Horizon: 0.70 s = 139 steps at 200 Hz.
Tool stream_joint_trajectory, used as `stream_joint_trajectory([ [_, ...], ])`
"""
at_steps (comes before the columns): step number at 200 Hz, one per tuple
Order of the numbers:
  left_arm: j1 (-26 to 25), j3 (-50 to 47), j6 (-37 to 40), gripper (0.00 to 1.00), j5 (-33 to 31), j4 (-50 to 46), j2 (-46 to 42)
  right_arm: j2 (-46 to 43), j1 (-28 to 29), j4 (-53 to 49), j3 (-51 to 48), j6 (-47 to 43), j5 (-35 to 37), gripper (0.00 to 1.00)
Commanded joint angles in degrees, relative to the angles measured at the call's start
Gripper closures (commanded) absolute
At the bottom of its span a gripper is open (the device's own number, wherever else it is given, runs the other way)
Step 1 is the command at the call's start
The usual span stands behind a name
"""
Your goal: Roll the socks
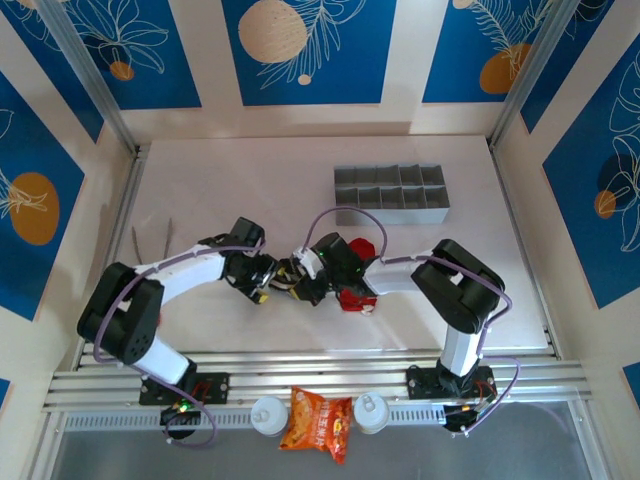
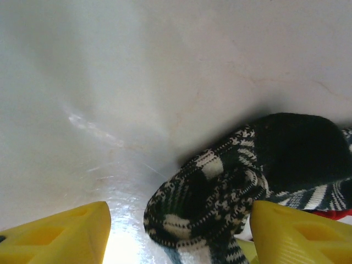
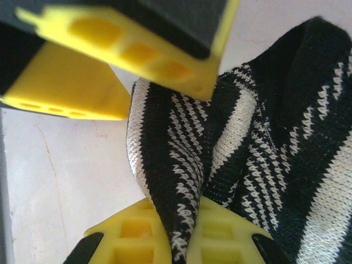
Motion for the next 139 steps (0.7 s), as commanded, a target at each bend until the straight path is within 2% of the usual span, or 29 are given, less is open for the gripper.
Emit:
stream_joint_trajectory([
  [1, -1.2, 0.8, 0.6, 0.33, 1.0, 2.5, 1.4, 3.2, -0.6, -5.7, -2.5, 2.0, -2.6, 1.0],
  [32, -2.5, 1.8, 0.4, 0.33, 0.3, 3.1, 2.1, 3.8, -1.1, -4.7, -2.9, 2.4, -3.4, 1.0],
  [57, -3.1, 1.7, 0.3, 0.4, 1.3, 1.7, 4.3, 4.2, -1.5, -4.3, -2.8, 2.4, -3.7, 1.0],
  [80, -3.5, 2.3, 0.5, 0.54, 1.4, -1.4, 6.8, 4.2, -1.7, -4.0, -2.8, 1.9, -4.0, 1.0],
  [102, -3.6, 4.1, 1.0, 0.76, 0.6, -7.0, 9.3, 3.9, -1.4, -4.4, -2.3, -0.1, -4.2, 1.0],
  [111, -3.7, 4.5, 0.7, 0.85, -0.2, -10.2, 9.6, 3.0, -0.9, -4.5, -2.3, -1.7, -3.5, 0.95],
  [119, -3.7, 4.4, -0.1, 0.93, -1.1, -12.9, 9.3, 1.5, 0.0, -4.2, -2.6, -3.6, -2.0, 0.85],
  [139, -3.7, 3.7, -2.1, 1.0, -3.2, -17.6, 6.8, -4.1, 3.0, -0.7, -5.5, -8.5, 5.6, 0.57],
])
